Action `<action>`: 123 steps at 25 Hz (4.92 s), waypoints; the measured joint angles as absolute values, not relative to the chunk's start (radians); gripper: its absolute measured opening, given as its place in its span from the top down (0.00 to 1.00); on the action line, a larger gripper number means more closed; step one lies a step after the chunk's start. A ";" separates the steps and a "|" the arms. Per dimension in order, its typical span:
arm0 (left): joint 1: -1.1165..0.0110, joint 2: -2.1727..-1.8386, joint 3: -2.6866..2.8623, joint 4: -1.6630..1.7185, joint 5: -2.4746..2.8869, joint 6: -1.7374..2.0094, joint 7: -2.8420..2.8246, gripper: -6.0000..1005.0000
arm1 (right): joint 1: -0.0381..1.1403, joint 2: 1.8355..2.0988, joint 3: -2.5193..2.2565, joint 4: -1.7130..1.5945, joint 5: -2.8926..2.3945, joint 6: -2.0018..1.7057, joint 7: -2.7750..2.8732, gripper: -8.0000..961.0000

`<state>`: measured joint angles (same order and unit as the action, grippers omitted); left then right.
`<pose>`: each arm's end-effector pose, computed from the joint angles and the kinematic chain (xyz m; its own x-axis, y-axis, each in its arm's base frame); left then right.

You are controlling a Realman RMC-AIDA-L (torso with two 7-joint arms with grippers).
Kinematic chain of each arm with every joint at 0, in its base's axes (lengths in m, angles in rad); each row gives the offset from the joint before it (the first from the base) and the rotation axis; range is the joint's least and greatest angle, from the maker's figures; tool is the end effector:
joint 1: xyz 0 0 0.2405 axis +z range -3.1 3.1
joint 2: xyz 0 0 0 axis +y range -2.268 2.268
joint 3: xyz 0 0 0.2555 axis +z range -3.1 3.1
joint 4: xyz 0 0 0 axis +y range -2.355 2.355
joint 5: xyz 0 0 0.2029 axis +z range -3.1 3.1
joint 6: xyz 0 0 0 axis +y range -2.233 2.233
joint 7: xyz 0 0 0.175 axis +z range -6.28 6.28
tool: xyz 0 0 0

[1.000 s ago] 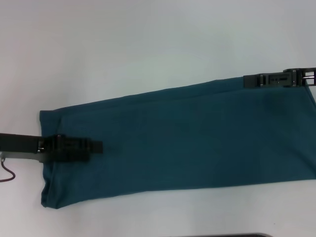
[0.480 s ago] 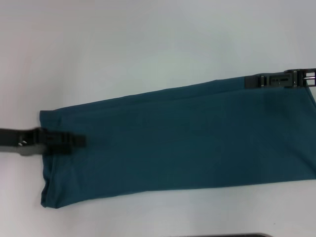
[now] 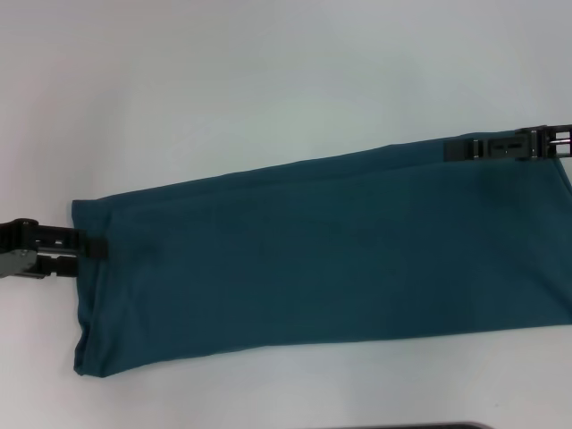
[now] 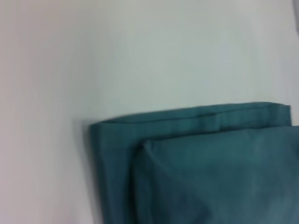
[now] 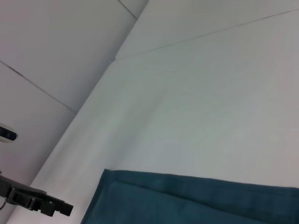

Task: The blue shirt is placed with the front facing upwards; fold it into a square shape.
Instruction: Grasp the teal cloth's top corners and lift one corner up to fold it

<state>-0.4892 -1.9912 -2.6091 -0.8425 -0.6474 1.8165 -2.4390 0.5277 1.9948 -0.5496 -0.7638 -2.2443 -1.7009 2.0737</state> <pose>-0.3153 0.2847 0.0272 0.0658 0.9876 0.1428 0.9961 -0.0735 0.0491 0.2811 0.3258 0.0226 0.4142 -0.8281 -0.3778 -0.8793 -0.4713 0.0689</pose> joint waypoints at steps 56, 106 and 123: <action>-0.519 -2.015 -2.592 -0.796 -0.522 1.701 -2.534 0.24 | 0.513 1.999 -0.548 -0.750 -2.244 -1.675 2.082 0.31; -0.563 -2.111 -2.535 -0.833 -0.625 1.730 -2.502 0.83 | 0.502 1.996 -0.545 -0.750 -2.238 -1.678 2.078 0.31; -0.511 -1.951 -2.633 -0.834 -0.626 1.771 -2.479 0.91 | 0.504 1.998 -0.541 -0.750 -2.238 -1.671 2.084 0.31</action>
